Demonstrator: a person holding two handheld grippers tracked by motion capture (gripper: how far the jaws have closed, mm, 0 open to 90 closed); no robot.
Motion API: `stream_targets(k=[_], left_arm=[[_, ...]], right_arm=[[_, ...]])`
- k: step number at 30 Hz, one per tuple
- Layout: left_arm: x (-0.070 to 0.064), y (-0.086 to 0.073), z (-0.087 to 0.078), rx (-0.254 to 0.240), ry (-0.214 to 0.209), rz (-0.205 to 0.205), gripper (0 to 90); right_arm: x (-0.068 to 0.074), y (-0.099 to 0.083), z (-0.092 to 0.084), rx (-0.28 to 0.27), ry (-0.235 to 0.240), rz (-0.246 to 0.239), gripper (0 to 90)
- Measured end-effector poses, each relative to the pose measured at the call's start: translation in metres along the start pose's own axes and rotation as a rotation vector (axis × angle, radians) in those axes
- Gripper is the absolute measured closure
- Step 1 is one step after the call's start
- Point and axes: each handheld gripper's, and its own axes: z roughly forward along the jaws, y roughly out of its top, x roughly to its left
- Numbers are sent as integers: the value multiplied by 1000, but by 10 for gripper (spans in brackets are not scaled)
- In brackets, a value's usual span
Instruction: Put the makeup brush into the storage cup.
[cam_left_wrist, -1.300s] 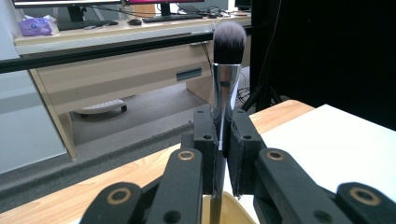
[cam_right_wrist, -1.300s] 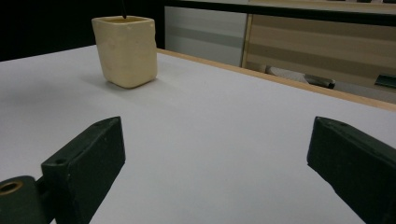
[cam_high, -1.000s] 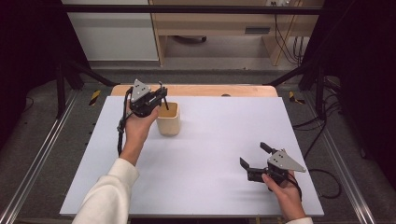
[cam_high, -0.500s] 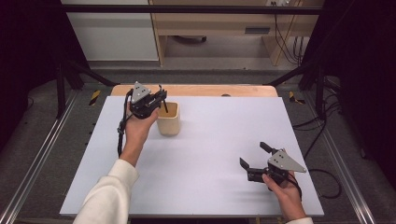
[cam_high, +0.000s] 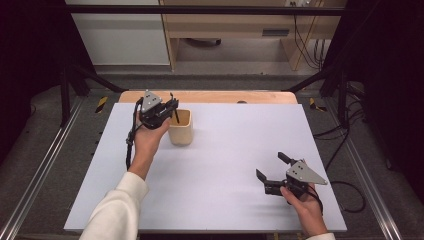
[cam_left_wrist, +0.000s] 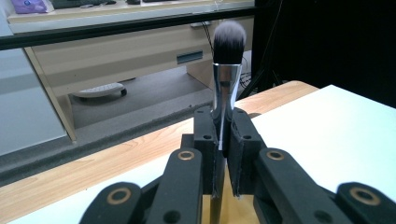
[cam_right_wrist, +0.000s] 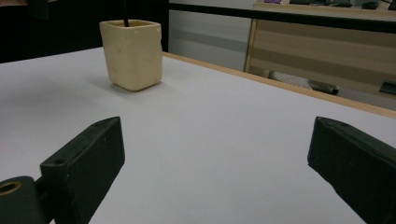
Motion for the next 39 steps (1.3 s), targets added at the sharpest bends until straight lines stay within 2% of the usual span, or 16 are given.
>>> stream_targets(k=[11,15,29,31,32,33,39], left_arm=[[-3,-9,3,42,-9,-16,832],[-4,-12,4,48,-8,-27,833],[-5,-15,2,48,-18,-22,821],[-7,-14,-2,22,22,-7,657],[-7,-14,-3,12,26,0,572],[-9,-13,-8,-6,40,28,469],[-11,-5,-21,-57,32,56,356]], right_arm=[[1,0,0,6,2,4,41],[1,0,1,6,2,3,41],[1,-1,1,10,6,5,40],[1,-1,1,10,6,9,39],[1,0,1,9,6,11,39],[1,0,1,8,6,11,39],[2,0,2,9,10,7,39]])
